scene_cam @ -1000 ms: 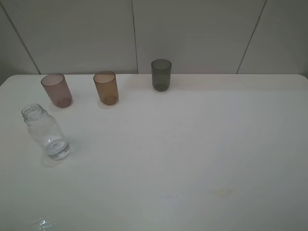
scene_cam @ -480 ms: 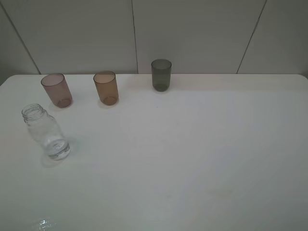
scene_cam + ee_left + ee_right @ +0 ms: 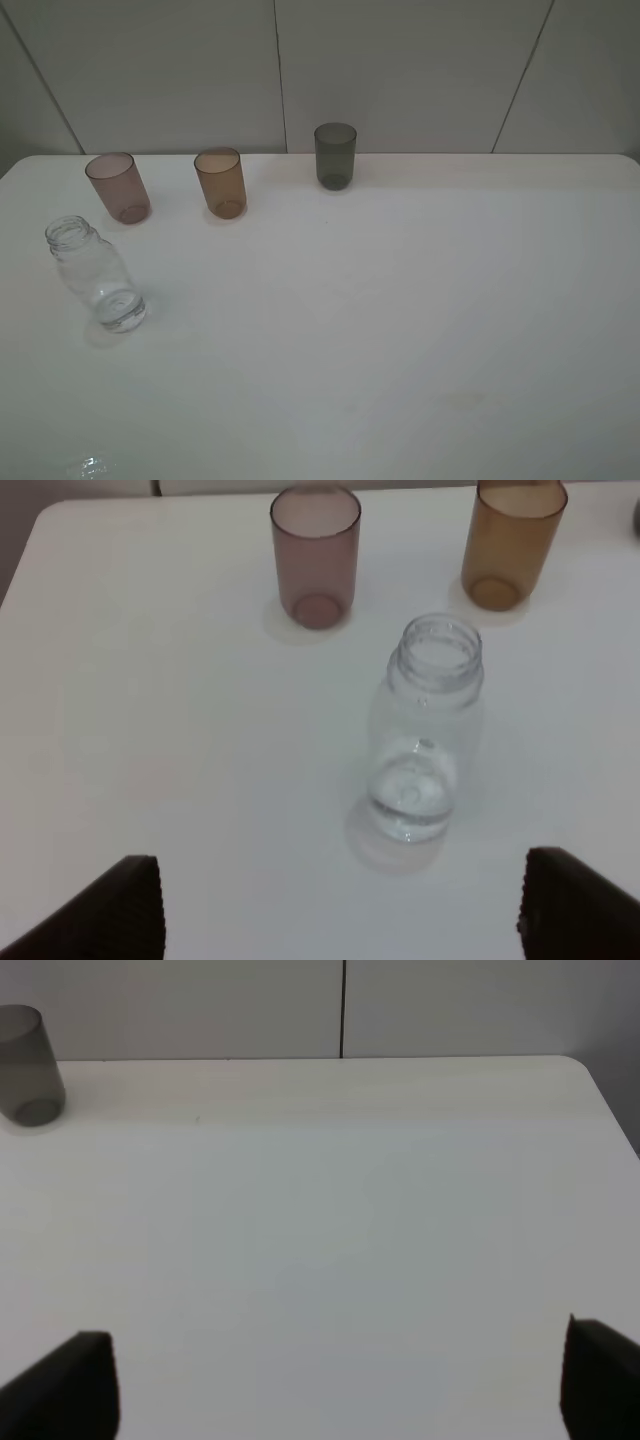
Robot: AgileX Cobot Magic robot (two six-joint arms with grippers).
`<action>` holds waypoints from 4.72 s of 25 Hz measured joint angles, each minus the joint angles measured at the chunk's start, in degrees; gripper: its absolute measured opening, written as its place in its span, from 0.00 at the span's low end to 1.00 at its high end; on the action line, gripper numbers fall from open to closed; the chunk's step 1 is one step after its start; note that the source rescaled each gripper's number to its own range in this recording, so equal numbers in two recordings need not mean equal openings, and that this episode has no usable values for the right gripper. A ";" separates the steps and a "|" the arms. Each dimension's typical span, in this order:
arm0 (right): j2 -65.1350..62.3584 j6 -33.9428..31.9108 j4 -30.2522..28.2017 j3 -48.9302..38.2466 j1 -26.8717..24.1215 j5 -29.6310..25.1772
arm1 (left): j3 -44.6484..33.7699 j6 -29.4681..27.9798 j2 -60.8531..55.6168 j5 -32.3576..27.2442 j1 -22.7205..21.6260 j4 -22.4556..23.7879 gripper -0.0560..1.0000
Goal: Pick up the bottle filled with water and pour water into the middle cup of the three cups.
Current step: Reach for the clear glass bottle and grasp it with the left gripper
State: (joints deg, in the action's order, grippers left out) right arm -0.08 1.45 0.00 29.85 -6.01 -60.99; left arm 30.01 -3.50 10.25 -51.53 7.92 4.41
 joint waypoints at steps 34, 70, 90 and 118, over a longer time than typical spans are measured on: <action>0.00 0.00 0.00 0.00 0.00 0.00 | -20.99 0.30 38.39 54.69 2.47 -2.29 0.66; 0.00 0.00 0.00 0.00 0.00 0.00 | -30.10 -4.13 78.56 115.74 2.47 -3.28 0.66; 0.00 0.00 0.00 0.00 0.00 0.00 | -30.13 -0.05 93.62 120.91 2.47 -4.02 0.66; 0.00 0.00 0.00 0.00 0.00 0.00 | -24.90 0.09 96.30 121.04 2.47 -4.85 0.66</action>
State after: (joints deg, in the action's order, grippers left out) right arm -0.08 1.45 0.00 29.85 -6.01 -60.99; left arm 5.11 -3.41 106.55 69.50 10.38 -0.44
